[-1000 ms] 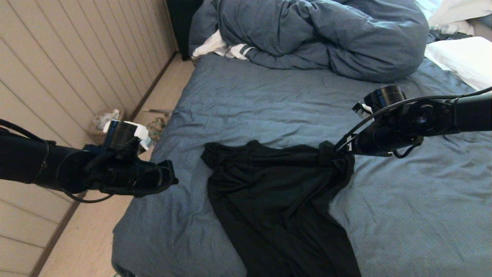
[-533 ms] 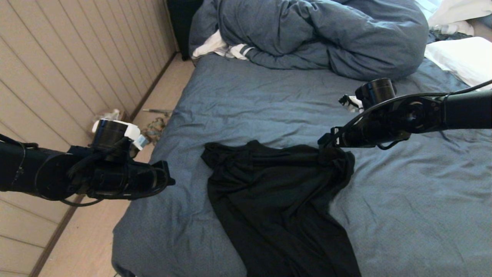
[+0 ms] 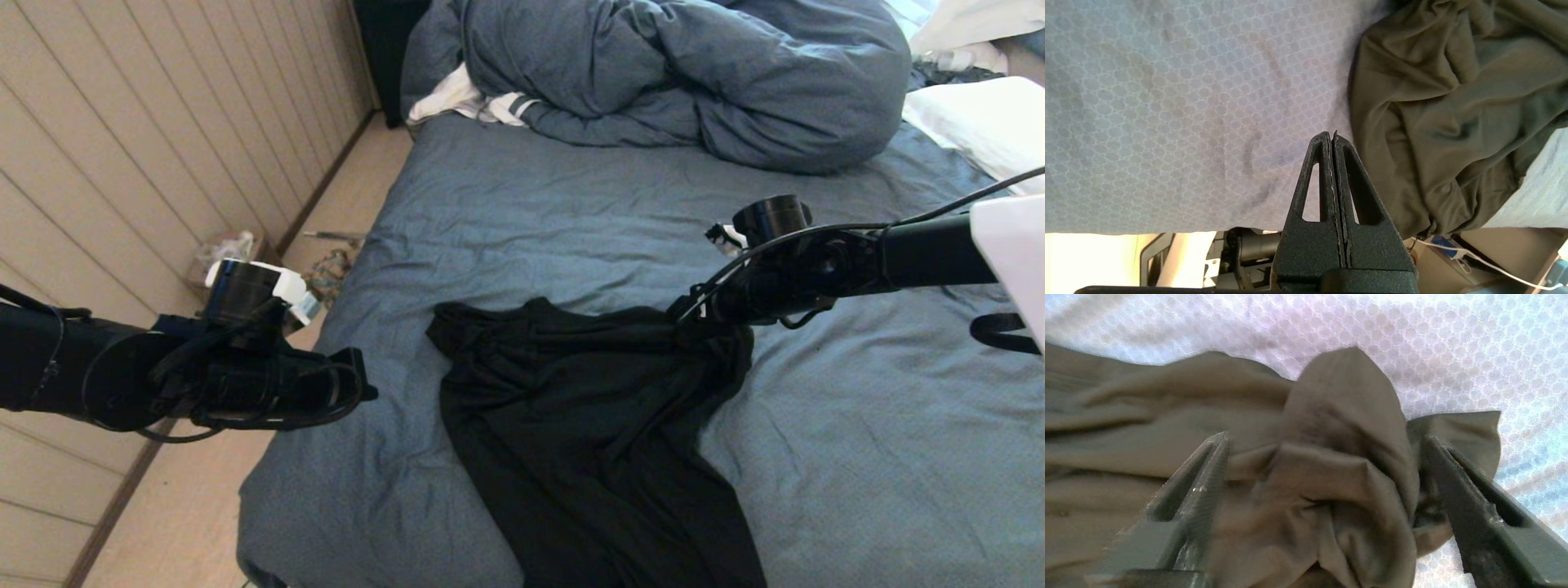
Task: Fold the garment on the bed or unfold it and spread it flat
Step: Unford the black T-shirt
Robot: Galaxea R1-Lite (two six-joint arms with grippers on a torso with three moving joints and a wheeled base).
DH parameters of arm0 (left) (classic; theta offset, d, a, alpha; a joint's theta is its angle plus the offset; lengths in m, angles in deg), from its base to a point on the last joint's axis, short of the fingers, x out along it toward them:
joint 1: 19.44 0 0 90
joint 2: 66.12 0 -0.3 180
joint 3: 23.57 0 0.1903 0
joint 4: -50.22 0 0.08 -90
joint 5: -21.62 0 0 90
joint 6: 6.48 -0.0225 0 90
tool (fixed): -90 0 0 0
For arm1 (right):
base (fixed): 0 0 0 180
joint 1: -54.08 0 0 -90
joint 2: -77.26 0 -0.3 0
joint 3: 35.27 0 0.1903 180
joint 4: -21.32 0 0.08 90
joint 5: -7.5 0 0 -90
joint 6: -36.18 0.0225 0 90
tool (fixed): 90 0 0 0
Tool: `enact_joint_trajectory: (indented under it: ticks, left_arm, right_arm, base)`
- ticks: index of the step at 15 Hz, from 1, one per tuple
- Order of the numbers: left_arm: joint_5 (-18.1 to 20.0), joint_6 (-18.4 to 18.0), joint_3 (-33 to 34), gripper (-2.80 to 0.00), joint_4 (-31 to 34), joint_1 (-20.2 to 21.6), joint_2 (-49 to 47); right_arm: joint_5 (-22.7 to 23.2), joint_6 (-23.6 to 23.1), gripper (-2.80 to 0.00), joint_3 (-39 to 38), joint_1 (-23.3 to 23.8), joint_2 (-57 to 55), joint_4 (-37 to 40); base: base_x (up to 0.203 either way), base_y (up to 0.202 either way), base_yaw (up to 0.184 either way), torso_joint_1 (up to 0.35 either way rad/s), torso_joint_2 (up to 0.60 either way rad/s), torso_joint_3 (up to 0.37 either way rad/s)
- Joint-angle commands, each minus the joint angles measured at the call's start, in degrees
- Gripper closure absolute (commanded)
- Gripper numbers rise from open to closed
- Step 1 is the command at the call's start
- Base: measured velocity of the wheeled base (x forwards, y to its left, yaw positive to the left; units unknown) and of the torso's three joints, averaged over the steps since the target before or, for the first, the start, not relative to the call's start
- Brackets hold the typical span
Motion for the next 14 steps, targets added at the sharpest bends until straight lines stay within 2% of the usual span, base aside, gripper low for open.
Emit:
enact_joint_trajectory:
  ticks: [1, 9, 14]
  left_arm:
    - [0.00, 0.19, 0.03, 0.00, -0.05, -0.31, -0.83]
    - [-0.28, 0.19, 0.12, 0.00, -0.11, -1.70, -1.70]
    - [-0.37, 0.19, 0.56, 0.00, -0.11, -2.51, -1.17]
  right_arm:
    - [0.10, 0.03, 0.00, -0.46, 0.02, -1.04, 0.06]
    - [0.12, 0.08, 0.00, -0.81, 1.13, 2.10, 0.18]
    - [0.02, -0.19, 0.00, -2.02, 5.38, 6.91, 0.48]
  base:
    - [0.000, 0.000, 0.000, 0.000, 0.00, 0.000]
    - [0.000, 0.000, 0.000, 0.000, 0.00, 0.000]
    - [0.000, 0.000, 0.000, 0.000, 0.00, 0.000]
